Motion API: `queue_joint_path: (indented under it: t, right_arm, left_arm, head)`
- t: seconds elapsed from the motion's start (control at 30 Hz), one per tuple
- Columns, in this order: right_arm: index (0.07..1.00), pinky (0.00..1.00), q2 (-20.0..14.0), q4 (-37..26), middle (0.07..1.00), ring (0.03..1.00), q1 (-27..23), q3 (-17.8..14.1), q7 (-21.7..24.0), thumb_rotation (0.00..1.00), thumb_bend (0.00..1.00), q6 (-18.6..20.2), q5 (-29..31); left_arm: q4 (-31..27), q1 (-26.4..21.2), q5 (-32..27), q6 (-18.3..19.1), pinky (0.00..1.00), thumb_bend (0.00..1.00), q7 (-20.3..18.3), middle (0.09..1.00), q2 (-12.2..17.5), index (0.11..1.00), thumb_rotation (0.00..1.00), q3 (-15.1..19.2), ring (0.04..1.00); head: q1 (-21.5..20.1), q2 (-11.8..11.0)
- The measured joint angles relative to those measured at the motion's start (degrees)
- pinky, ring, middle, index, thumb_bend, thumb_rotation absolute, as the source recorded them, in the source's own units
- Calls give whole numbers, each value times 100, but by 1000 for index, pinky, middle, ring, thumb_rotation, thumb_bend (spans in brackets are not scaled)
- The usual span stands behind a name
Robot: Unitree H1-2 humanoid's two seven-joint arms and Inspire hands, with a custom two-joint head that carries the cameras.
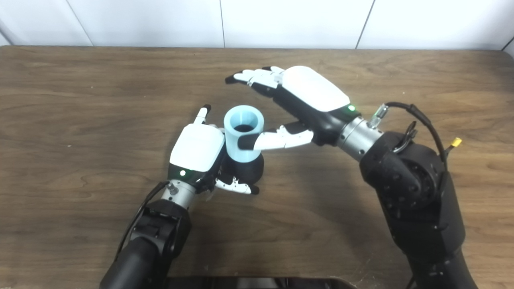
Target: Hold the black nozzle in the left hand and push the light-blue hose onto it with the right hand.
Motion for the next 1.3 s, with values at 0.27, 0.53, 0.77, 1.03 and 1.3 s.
queue_joint_path:
  t: [0.27,0.53,0.77,1.03,1.3]
  right_arm:
    - [892,856,9,130,907,887,93,-192,-245,1000,644,263,33]
    - [880,850,9,140,897,874,282,-190,-354,1000,604,516,167]
    - [877,819,11,139,902,881,473,-119,-384,997,598,729,193]
    - [881,833,73,139,910,893,555,-35,-413,998,585,915,222]
    - [883,843,60,138,911,896,552,38,-416,1000,593,983,194]
  left_arm:
    - [0,0,-49,-9,993,525,12,498,1,481,0,47,624]
    - [0,0,-151,-17,1000,525,4,488,2,492,0,166,627]
    - [-87,9,-349,-53,779,725,-57,619,30,640,464,240,643]
    - [-185,21,-379,-160,864,993,-203,796,70,828,480,268,774]
    - [-359,-22,-190,-160,999,1000,-728,923,21,961,544,363,888]
  head:
    - [0,-9]
    - [0,-18]
    - [9,-18]
    - [9,0]
    - [9,9]
